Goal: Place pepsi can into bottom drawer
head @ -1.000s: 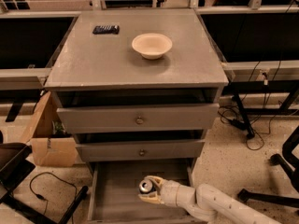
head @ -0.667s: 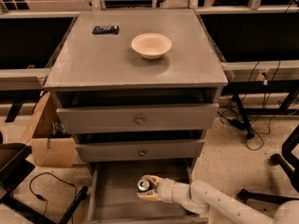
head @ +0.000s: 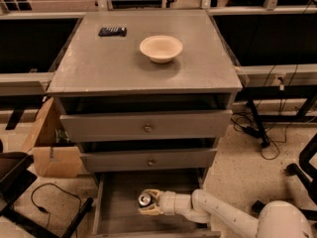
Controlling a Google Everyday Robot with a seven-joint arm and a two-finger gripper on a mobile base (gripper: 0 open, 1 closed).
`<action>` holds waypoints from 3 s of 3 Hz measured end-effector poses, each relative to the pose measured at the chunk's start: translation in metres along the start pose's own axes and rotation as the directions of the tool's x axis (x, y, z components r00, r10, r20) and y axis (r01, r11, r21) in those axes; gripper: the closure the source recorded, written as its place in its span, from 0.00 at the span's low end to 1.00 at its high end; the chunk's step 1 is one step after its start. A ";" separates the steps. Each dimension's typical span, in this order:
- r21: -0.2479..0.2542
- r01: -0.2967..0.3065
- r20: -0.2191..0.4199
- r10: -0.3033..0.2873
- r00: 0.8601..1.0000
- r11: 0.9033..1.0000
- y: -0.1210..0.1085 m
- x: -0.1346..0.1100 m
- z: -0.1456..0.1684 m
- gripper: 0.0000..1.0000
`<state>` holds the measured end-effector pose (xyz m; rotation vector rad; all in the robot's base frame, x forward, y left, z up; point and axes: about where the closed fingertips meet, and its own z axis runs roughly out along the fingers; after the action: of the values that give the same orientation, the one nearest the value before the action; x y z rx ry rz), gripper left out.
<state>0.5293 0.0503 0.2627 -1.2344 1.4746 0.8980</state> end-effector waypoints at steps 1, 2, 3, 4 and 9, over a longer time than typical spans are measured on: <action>-0.027 -0.046 -0.020 0.046 0.999 0.999 0.013 0.027 0.008 0.98; -0.027 -0.046 -0.020 0.046 0.999 0.999 0.013 0.027 0.008 0.75; -0.027 -0.046 -0.020 0.046 0.999 0.999 0.013 0.027 0.008 0.52; -0.027 -0.046 -0.020 0.046 0.999 0.999 0.013 0.027 0.008 0.21; -0.046 0.028 -0.340 -0.042 0.939 0.999 0.035 -0.078 -0.035 0.00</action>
Offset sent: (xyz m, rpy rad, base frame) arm -0.0102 0.0029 -0.0257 -0.0076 0.0487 0.0127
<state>0.4886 0.0444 0.3452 -1.4981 1.7052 0.7161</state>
